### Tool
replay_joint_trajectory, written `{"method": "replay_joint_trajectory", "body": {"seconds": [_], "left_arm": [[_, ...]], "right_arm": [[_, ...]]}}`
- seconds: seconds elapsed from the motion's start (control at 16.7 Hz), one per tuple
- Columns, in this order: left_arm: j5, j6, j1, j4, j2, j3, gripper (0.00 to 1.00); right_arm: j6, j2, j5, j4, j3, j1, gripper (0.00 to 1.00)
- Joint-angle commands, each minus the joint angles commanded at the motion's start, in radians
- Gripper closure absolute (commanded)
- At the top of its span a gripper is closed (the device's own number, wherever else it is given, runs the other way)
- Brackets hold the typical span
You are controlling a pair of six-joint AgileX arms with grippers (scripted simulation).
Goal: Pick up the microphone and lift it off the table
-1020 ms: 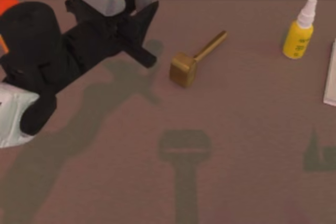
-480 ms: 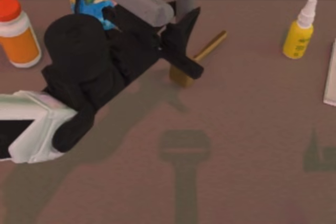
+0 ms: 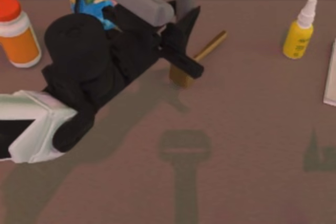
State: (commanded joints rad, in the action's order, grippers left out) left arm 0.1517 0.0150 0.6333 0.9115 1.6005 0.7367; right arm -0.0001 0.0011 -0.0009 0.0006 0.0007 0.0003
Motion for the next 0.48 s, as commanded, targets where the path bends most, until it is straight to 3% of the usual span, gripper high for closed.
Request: {"method": "replay_joint_trajectory", "body": {"seconds": [0.12,0.24,0.48], "left_arm": [[0.000,0.000,0.000,0.000,0.000,0.000,1.00],[0.000,0.000,0.000,0.000,0.000,0.000,1.00],[0.000,0.000,0.000,0.000,0.000,0.000,1.00]], "right_arm": [[-0.001,0.033,-0.026,0.017,0.020,0.009,0.00],[-0.002,0.108,-0.080,0.054,0.062,0.028,0.00],[0.004,0.375,-0.247,0.182,0.208,0.085,0.00]]}}
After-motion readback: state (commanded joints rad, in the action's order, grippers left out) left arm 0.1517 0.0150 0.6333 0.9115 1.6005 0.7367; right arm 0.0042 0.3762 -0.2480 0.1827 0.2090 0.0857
